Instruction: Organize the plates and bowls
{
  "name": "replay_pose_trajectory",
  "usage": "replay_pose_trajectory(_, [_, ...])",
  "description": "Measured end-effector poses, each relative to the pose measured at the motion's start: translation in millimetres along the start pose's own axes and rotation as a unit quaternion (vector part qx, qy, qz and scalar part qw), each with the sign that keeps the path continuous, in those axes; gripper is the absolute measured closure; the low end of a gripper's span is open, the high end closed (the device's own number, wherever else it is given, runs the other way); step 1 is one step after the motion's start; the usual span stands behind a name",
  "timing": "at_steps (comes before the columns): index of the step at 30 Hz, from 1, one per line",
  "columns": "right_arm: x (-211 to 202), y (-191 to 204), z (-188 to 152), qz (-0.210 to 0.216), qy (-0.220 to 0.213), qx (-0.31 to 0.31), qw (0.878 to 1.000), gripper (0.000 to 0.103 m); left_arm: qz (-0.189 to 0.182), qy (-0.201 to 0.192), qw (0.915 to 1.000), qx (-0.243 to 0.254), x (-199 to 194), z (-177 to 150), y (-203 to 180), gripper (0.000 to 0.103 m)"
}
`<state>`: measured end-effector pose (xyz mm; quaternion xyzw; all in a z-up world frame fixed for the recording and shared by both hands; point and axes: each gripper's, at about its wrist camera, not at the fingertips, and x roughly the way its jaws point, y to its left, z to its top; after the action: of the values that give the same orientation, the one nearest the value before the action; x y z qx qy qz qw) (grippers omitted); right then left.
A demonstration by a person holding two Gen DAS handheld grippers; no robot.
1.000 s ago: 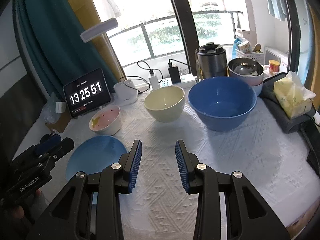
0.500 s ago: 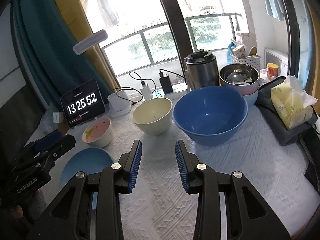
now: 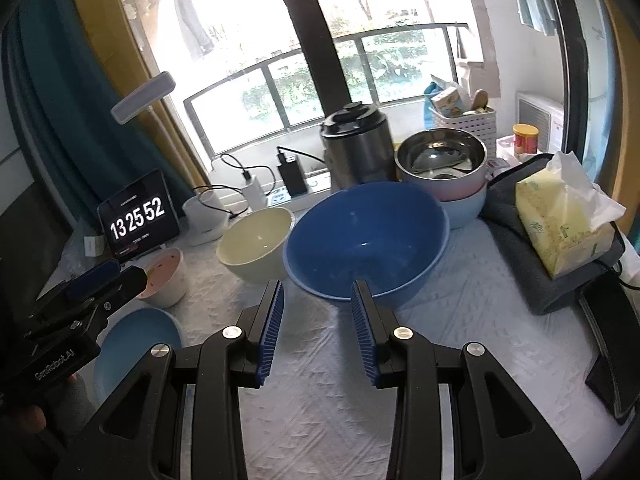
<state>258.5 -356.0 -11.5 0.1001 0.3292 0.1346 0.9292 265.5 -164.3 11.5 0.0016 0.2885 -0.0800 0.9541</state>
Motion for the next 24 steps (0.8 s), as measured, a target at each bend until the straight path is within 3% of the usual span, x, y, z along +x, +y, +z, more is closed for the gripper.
replay_pose_trajectory(6, [12.3,-20.9,4.9,-0.01,0.009,0.004,1.0,0.066,-0.001,-0.029,0.9994,0.019,16.9,4.6,-17.7,0.04])
replay_pose_trajectory(24, [55.0,-67.4,18.7,-0.043,0.005,0.034,0.999,0.066,-0.023,0.012,0.9996,0.013,87.4,5.1,-36.8,0.04])
